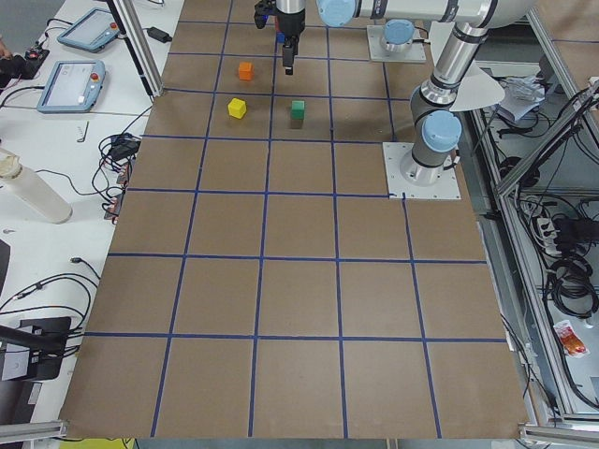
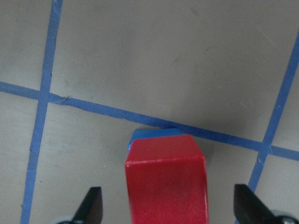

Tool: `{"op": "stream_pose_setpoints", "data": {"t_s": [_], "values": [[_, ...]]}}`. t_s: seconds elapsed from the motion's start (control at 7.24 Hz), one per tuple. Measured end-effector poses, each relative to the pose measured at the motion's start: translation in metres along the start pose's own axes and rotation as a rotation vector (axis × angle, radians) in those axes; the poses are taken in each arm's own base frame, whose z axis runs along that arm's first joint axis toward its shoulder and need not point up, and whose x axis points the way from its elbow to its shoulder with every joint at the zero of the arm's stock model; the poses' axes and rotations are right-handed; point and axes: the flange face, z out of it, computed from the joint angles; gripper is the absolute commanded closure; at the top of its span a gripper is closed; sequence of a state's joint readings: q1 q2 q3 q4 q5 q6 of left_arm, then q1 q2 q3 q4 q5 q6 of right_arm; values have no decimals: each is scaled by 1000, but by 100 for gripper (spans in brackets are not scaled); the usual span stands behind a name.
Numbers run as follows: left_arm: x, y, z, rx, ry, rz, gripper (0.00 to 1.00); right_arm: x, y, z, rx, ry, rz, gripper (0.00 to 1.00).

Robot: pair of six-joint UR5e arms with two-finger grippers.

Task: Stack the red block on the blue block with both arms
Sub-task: 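Open the right gripper and lift it off the red cube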

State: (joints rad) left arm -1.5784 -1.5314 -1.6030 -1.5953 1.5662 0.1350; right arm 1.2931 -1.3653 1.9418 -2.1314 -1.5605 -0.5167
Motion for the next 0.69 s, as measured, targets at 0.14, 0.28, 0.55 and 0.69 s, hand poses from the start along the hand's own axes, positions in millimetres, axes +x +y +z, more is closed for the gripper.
{"op": "stream_pose_setpoints", "data": {"t_s": [0.14, 0.28, 0.55, 0.69], "values": [[0, 0, 0, 0, 0, 0, 0, 2, -5, -21, -13, -8, 1, 0], [0, 0, 0, 1, 0, 0, 0, 4, -9, -52, -31, -18, 6, 0], [0, 0, -1, 2, 0, 0, 0, -2, -9, -119, -56, -33, 85, 0], [0, 0, -1, 3, 0, 0, 0, -14, -7, -144, -63, -35, 132, 0]]}}
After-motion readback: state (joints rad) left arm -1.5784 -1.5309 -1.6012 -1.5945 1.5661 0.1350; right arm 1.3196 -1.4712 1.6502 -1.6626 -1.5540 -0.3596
